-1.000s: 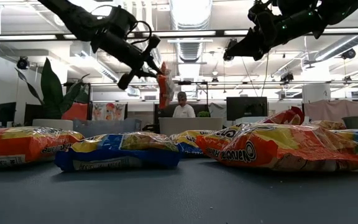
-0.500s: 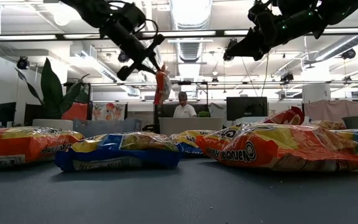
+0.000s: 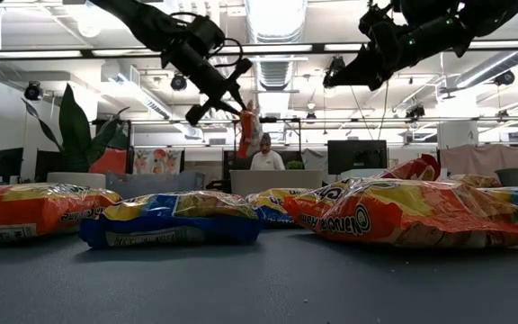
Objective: Sort Maruchan noodles
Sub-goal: Put the top orange noodle pack into the white bin
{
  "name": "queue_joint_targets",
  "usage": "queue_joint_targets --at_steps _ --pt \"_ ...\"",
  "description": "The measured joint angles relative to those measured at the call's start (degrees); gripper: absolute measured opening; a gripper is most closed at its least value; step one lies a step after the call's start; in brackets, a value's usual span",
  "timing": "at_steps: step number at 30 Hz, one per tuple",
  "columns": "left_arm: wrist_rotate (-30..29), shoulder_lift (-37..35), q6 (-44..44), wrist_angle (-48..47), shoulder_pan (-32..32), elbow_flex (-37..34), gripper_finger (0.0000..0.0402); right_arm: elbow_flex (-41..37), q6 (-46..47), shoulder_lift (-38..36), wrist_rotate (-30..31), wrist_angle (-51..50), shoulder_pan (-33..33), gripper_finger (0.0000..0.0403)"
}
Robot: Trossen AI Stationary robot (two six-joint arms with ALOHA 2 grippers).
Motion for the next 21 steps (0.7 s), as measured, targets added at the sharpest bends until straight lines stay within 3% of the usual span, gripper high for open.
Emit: queue_joint_targets --at_steps 21 --pt "-1.1 0.0 -1.1 0.7 -2.5 -0.1 0.0017 0.0 0.1 0.0 0.0 -0.2 -0.6 0.0009"
